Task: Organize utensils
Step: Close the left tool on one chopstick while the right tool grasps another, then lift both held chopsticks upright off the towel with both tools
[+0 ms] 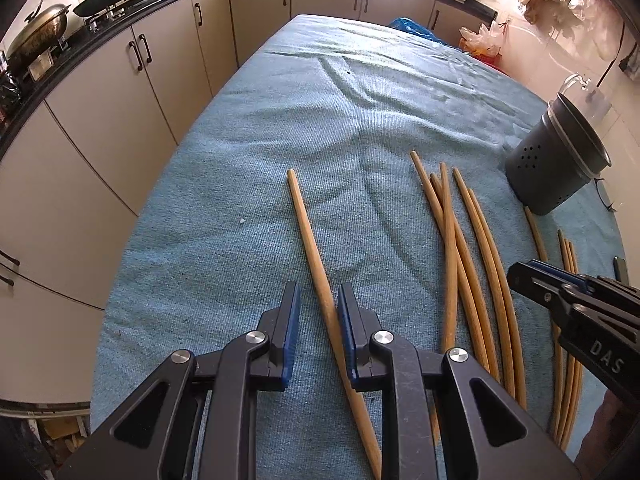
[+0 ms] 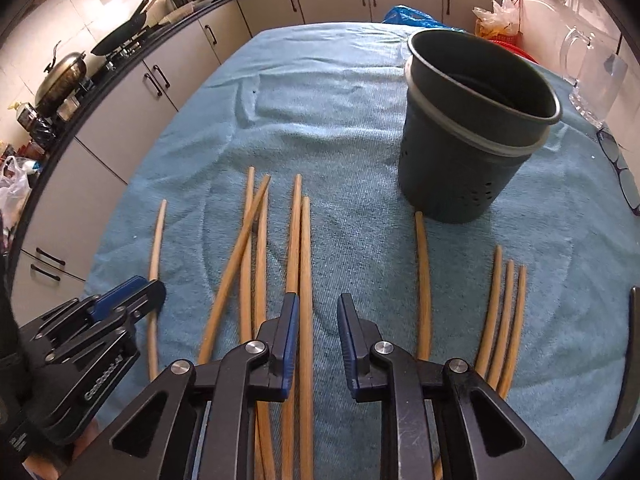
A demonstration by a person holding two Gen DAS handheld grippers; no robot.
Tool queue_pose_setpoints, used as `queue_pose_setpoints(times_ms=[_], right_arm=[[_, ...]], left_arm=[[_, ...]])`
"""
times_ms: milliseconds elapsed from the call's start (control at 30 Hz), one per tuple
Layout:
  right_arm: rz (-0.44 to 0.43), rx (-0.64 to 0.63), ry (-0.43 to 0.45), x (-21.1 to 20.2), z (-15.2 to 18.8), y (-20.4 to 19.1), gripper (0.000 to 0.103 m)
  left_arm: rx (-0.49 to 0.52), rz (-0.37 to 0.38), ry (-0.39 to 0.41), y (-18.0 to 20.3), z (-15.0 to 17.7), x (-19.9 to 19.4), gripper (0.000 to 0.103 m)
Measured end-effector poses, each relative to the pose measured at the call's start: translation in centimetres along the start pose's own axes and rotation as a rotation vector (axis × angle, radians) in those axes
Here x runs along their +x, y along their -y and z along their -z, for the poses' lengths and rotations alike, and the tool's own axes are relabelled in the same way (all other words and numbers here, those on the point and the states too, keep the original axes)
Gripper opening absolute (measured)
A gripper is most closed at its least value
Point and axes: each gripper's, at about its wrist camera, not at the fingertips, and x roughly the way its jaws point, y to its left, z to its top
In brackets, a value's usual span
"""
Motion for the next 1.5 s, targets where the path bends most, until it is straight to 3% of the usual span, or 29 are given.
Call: queue_pose_setpoints(times_ms=[567, 800, 900, 1000, 1067, 1233, 1500], right_arm=[[0.038, -0.010, -0.036, 1.7, -1.7, -0.6, 0.021], [0.073, -0.050, -0.040, 2.2, -1.6, -1.2, 0.021], [0.094, -0.074, -0.024, 2.3, -1.6, -1.4, 0.008], [0.063, -0.054, -0.018, 2.3, -1.7, -0.8, 0.008], [0.026, -0.033, -0.013, 1.9, -1.6, -0.4, 0.008], [-0.028, -0.023, 0.057, -0.5, -1.4, -0.5, 0.008], [-0.071, -0.015, 0.264, -6.6, 1.0, -0.7, 0.008]], left_arm=[[-0.016, 0.020, -0.018, -0.4, -0.7, 0.3, 0.020], [-0.014, -0.005, -0.012, 0.1, -0.9, 0.5, 0.020], [-0.009, -0.012, -0.010, 0.1, -0.8, 0.5, 0.018], [-0.014, -0.026, -0.006, 0.2, -0.8, 0.5, 0.011], [-0.025, 0.007, -0.007, 0.0, -0.9, 0.4, 0.009], [-0.037, 0.031, 0.041, 0.0, -0.9, -1.3, 0.008], [-0.032, 0.027, 0.177, 1.1, -0.1, -6.0, 0.008]])
